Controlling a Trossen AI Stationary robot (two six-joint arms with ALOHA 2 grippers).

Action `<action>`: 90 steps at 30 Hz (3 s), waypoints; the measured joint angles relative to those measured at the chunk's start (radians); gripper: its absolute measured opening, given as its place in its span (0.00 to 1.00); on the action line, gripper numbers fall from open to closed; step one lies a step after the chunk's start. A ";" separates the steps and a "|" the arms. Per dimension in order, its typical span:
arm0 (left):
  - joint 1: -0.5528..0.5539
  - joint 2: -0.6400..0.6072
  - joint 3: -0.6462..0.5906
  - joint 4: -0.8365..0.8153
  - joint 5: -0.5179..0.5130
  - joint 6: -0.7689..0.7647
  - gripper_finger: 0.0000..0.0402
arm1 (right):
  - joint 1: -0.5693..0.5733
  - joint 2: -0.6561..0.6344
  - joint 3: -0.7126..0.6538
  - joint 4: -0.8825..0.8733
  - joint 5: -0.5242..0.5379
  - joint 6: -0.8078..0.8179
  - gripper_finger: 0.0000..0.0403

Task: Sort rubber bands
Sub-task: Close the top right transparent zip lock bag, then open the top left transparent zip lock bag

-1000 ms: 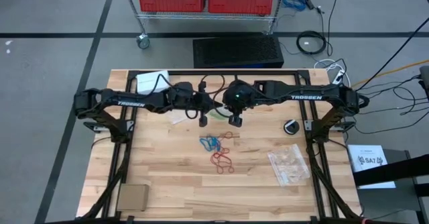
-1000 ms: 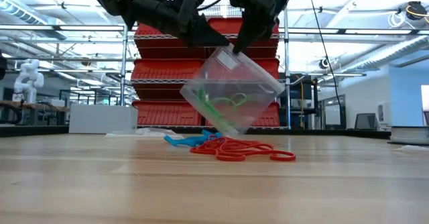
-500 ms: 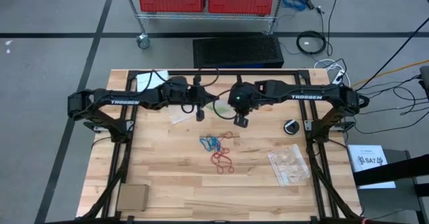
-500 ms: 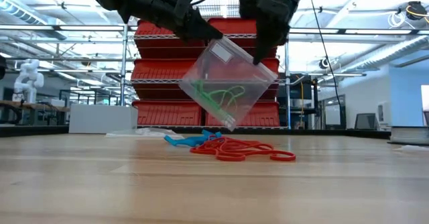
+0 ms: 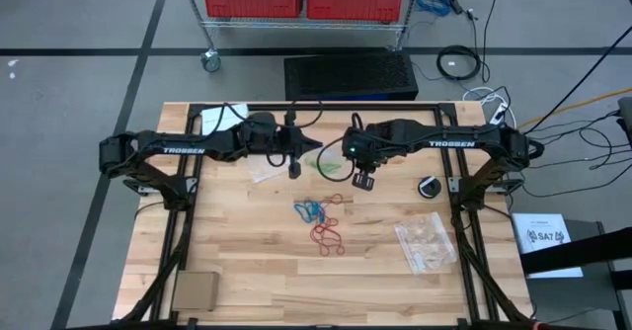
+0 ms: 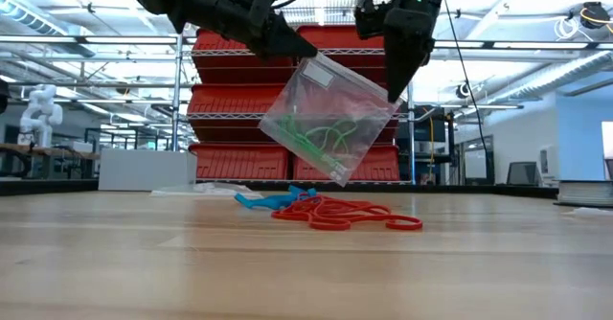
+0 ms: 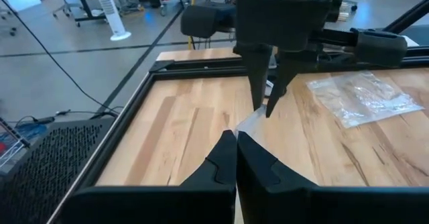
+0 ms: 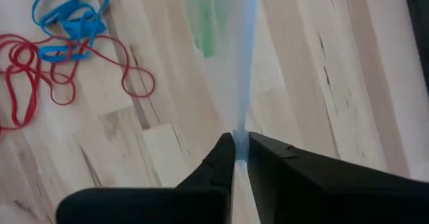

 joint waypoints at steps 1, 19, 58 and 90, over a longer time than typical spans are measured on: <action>0.000 0.000 0.000 -0.001 0.000 -0.001 0.00 | 0.000 0.000 0.000 -0.005 0.000 0.003 0.03; 0.071 0.229 -0.073 0.192 -0.129 -0.028 0.00 | -0.115 0.002 -0.003 0.013 0.157 -0.049 0.18; 0.065 -0.042 -0.112 -0.579 -0.277 0.021 0.01 | -0.069 0.002 -0.570 0.871 0.003 0.272 0.00; 0.002 0.166 -0.331 -0.180 -0.220 -0.177 0.00 | -0.240 -0.159 -0.567 0.631 0.107 0.103 0.00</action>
